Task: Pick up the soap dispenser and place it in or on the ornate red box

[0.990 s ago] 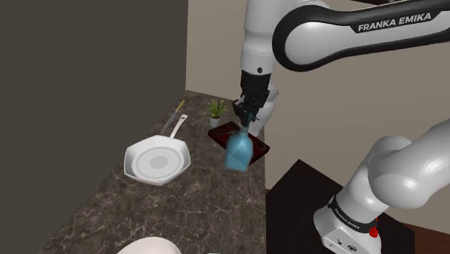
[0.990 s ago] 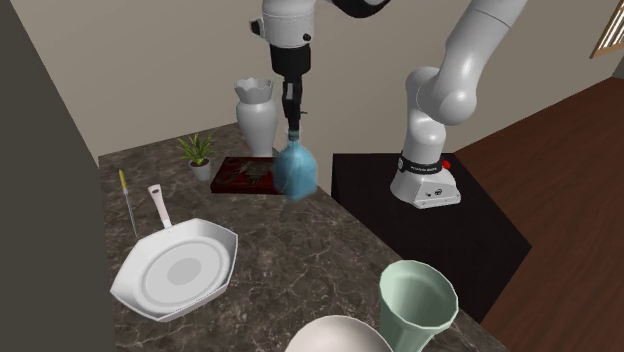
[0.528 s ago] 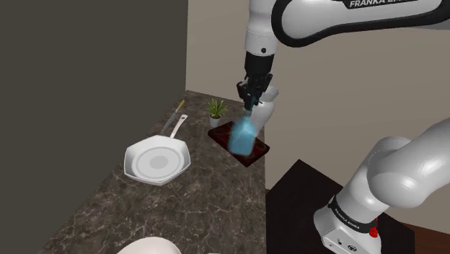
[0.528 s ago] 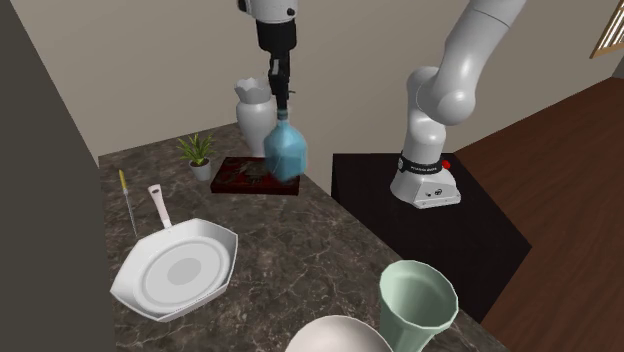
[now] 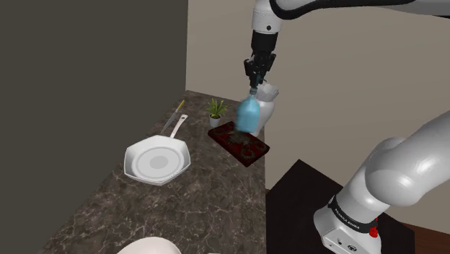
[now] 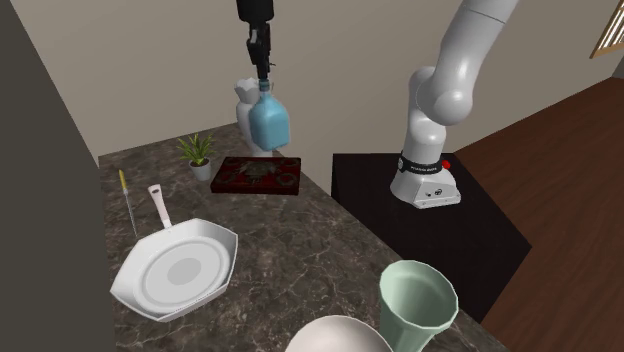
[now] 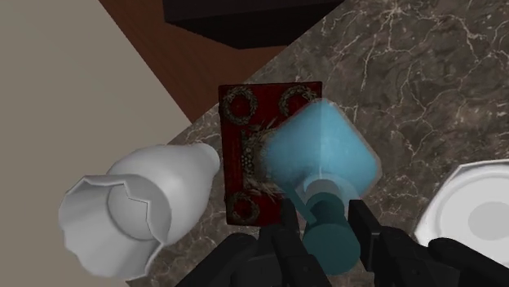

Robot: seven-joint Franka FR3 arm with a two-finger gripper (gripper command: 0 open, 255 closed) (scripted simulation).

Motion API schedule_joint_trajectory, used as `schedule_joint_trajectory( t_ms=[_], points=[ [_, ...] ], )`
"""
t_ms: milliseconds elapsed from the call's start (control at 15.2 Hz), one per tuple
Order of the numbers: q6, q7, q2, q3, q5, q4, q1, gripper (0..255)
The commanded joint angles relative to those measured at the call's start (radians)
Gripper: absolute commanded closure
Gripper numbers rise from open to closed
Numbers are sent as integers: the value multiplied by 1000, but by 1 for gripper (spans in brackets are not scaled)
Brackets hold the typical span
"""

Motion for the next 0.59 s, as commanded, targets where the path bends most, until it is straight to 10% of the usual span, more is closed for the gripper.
schedule_joint_trajectory(
  t_ms=[0, 528],
  points=[
    [-12, -41, 39, -25, -15, 55, -19, 255],
    [-64, -167, 174, -96, -44, 258, -73, 255]
  ],
)
